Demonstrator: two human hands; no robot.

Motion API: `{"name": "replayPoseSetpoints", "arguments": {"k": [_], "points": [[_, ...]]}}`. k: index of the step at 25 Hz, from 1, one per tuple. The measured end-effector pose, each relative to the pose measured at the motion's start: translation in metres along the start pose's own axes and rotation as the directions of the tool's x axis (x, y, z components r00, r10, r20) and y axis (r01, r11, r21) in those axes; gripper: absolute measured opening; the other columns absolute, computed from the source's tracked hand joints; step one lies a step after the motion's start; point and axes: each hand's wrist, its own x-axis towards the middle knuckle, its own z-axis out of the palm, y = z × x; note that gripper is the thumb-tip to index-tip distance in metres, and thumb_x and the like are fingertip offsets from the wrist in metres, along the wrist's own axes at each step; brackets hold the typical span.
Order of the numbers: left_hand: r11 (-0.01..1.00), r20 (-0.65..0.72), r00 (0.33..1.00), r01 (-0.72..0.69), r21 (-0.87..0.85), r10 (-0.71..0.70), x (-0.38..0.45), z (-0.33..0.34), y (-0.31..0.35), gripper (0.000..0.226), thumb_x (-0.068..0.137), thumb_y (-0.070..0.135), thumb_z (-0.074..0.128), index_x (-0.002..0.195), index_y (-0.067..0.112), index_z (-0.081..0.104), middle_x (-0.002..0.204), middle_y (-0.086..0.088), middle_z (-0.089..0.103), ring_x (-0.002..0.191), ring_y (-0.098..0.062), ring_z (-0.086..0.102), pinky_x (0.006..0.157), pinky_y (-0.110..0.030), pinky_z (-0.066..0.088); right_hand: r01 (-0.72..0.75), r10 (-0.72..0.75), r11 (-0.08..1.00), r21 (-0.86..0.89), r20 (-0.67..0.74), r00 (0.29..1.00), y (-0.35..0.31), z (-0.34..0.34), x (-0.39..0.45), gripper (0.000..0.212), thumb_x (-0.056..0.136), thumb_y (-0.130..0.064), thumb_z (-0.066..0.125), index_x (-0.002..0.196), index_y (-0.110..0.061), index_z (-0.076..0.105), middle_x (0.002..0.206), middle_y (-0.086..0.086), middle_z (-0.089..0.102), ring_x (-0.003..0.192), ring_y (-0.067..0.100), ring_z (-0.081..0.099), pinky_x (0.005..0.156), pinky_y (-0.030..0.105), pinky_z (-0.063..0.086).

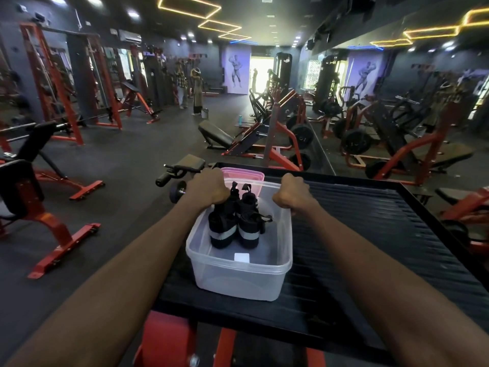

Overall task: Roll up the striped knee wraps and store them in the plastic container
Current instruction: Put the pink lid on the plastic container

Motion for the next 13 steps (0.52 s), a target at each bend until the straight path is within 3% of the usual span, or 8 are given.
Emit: {"name": "replayPoseSetpoints", "arguments": {"k": [2, 8, 13], "points": [[0.999, -0.015, 0.999, -0.043, -0.016, 0.042, 0.004, 0.004, 0.011, 0.015, 0.086, 0.016, 0.057, 0.079, 0.009, 0.046, 0.101, -0.02, 0.064, 0.094, -0.04, 0.063, 0.075, -0.04, 0.05, -0.024, 0.024, 0.999, -0.041, -0.007, 1.0, 0.009, -0.006, 0.004, 0.023, 0.086, -0.01, 0.062, 0.105, -0.01, 0.05, 0.101, 0.009, 0.048, 0.101, 0.03, 0.057, 0.089, 0.047, 0.056], [0.991, -0.039, 0.994, -0.106, -0.083, 0.103, 0.014, 0.023, 0.053, 0.015, 0.084, 0.016, 0.057, 0.077, 0.008, 0.046, 0.092, -0.019, 0.067, 0.076, -0.029, 0.055, 0.068, -0.034, 0.047, -0.098, 0.09, 0.981, -0.167, -0.056, 0.994, 0.042, -0.024, 0.005, 0.019, 0.089, -0.012, 0.059, 0.104, -0.013, 0.048, 0.116, 0.015, 0.053, 0.112, 0.035, 0.055, 0.091, 0.047, 0.05], [0.98, -0.015, 0.99, -0.138, -0.14, 0.137, 0.02, 0.036, 0.088, 0.011, 0.083, 0.016, 0.058, 0.087, 0.009, 0.05, 0.103, -0.018, 0.065, 0.095, -0.037, 0.064, 0.081, -0.043, 0.056, -0.162, 0.137, 0.951, -0.261, -0.111, 0.984, 0.07, -0.036, 0.006, 0.025, 0.091, -0.013, 0.057, 0.116, -0.009, 0.053, 0.125, 0.016, 0.054, 0.117, 0.037, 0.054, 0.09, 0.047, 0.046]]}}
